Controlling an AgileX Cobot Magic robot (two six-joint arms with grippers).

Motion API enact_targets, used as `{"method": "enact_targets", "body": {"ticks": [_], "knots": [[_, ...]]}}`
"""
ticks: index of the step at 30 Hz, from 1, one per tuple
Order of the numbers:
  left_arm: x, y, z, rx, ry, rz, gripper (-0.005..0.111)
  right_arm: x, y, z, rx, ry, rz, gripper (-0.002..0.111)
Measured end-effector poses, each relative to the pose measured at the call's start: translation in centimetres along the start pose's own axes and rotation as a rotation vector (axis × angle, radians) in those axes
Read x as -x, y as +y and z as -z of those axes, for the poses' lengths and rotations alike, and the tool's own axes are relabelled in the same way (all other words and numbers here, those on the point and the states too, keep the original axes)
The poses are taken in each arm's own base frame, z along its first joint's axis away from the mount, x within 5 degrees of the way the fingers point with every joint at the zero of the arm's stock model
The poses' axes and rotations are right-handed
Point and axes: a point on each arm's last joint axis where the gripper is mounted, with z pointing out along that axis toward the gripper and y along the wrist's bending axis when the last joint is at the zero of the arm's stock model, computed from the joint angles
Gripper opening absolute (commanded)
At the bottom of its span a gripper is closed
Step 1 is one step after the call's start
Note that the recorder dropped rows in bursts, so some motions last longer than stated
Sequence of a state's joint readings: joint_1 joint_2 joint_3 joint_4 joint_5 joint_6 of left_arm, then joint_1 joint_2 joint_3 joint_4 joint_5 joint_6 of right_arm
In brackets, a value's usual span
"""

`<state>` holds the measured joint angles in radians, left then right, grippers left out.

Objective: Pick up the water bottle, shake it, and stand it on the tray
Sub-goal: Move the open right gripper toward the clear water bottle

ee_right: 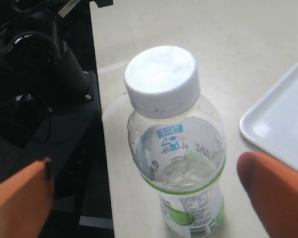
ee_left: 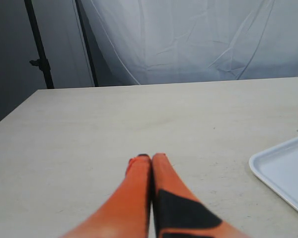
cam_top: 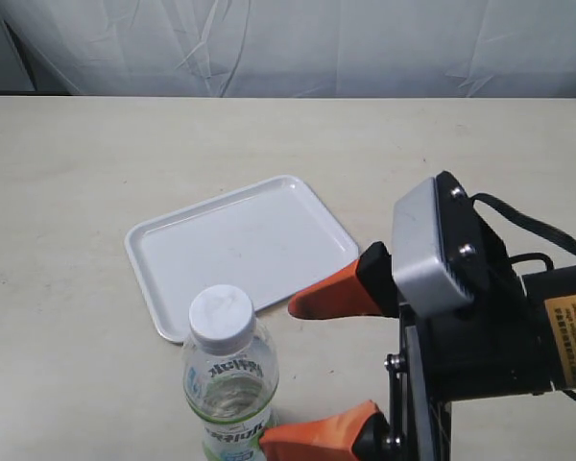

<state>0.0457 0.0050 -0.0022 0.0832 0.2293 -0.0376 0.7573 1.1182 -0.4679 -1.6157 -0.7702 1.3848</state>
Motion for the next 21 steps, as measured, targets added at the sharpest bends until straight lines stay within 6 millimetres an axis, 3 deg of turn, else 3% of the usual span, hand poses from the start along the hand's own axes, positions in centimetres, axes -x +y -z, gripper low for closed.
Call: {"method": "enact_targets", "body": {"ticks": [9,15,21], "knots": [[0.0,0.0,0.0,0.0,0.0,0.0,0.0,0.2,0.2,0.0,0.027,-0.023,-0.022,0.105],[0.0,0.0,0.0,0.0,0.0,0.0,0.0,-0.1,-0.8,-0.2,-0.066,0.005,0.003,0.105],[0.0,0.0,0.0,0.0,0.0,0.0,0.0,-0.8,-1.4,-1.2,-0.035,0.033,-0.002,0.105]]}}
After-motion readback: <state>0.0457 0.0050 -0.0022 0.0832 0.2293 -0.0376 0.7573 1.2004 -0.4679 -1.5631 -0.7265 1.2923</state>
